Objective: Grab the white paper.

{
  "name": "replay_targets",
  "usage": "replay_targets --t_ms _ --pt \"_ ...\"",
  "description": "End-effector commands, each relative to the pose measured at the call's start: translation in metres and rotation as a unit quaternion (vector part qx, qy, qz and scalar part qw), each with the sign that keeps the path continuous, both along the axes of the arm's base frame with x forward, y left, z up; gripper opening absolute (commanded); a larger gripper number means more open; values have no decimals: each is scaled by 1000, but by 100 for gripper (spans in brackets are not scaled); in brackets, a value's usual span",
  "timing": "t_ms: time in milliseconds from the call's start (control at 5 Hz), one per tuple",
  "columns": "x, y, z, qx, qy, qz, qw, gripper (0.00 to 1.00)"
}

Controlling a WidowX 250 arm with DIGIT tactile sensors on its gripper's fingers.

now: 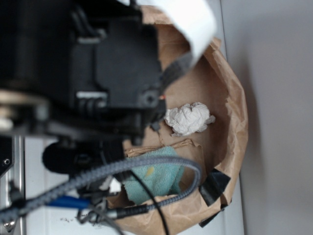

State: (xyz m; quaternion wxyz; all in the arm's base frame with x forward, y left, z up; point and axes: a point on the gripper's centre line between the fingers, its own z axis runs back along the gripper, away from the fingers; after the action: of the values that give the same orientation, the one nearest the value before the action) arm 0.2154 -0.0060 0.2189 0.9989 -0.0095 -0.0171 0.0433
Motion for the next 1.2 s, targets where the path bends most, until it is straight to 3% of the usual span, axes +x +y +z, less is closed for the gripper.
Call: replay_targets --t_ms 0,200,400,600,1000 --pt "35 11 -34 30 -32 -8 999 100" --pt "60 27 -66 59 -45 -10 997 100" --pt "88 43 -96 50 -32 -7 998 100" --pt "119 36 -127 54 -27 -12 998 100" --pt "119 36 -127 54 -27 -12 998 100"
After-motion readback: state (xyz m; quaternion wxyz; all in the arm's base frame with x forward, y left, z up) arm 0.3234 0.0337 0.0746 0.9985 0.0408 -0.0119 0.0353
